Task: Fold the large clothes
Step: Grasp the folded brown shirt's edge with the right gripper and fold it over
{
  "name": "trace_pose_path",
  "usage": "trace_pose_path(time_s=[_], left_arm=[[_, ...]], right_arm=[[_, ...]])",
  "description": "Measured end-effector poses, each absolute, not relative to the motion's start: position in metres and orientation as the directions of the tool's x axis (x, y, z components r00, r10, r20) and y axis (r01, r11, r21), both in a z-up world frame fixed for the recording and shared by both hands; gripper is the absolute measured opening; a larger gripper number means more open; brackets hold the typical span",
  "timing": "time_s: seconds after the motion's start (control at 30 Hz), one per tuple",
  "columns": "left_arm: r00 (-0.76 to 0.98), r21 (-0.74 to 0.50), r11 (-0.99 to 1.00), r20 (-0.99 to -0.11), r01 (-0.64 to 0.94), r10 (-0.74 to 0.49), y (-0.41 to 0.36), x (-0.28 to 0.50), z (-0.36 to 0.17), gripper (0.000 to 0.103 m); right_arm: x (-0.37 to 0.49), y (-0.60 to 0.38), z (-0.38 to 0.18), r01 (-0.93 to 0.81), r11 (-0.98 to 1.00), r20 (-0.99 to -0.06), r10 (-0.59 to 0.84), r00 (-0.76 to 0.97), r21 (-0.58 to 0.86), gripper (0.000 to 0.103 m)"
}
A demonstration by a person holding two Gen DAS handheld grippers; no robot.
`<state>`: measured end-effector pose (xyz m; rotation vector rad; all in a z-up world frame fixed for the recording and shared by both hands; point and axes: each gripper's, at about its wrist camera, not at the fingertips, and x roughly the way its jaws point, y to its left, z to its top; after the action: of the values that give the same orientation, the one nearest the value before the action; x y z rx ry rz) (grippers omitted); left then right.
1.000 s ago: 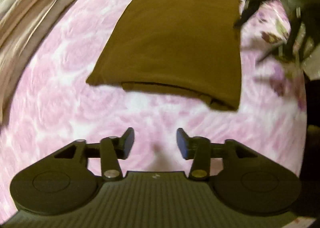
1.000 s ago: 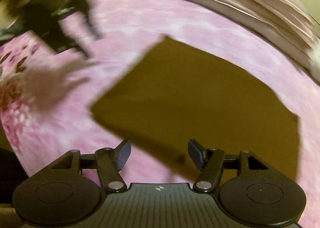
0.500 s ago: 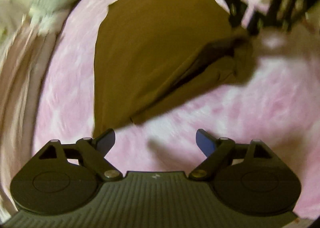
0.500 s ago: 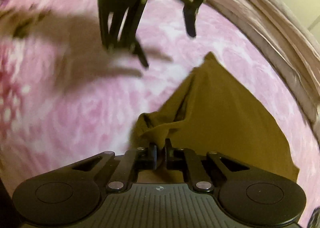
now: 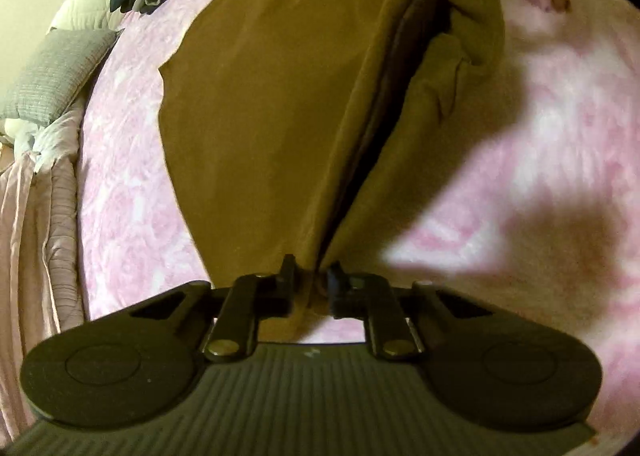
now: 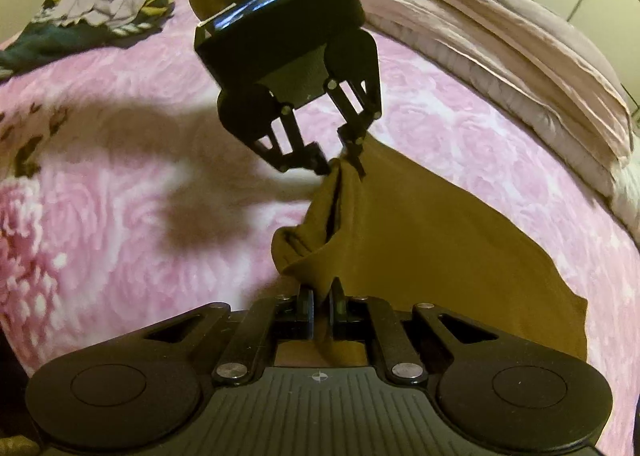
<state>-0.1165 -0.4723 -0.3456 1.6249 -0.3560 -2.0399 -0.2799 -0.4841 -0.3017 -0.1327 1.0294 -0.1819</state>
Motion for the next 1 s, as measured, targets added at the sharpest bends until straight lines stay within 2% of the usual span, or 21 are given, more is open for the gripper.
trace_pose_path(time_s=[0.23, 0.37, 0.5, 0.73, 1.0], left_arm=[[-0.161, 0.536, -0.825, -0.811, 0.177, -0.562, -0.512, -0.136, -0.269, 0.010], [-0.155, 0.539, -0.831, -0.816, 0.140, -0.556, -0.559, -0.172, -0.228, 0.010], [-0.151, 0.523, -0.848, -0.834, 0.087, -0.531, -0.608, -0.225, -0.210, 0.010], [-0.151, 0.418, -0.908, -0.899, -0.024, -0.410, -0.694, -0.322, -0.245, 0.010], [-0.135, 0.322, -0.942, -0.941, -0.090, -0.309, -0.753, -0.393, -0.309, 0.010]], right_arm=[[-0.302, -0.520, -0.252, 0.301, 0.953, -0.791, -0.218, 0.572, -0.045, 0.002], [-0.331, -0.557, -0.224, 0.442, 0.892, -0.739, -0.237, 0.630, 0.091, 0.002], [-0.370, -0.604, -0.214, 0.536, 0.814, -0.703, -0.248, 0.667, 0.222, 0.002], [-0.459, -0.699, -0.247, 0.703, 0.563, -0.706, -0.272, 0.654, 0.435, 0.002], [-0.527, -0.763, -0.313, 0.759, 0.315, -0.713, -0.270, 0.647, 0.569, 0.002]])
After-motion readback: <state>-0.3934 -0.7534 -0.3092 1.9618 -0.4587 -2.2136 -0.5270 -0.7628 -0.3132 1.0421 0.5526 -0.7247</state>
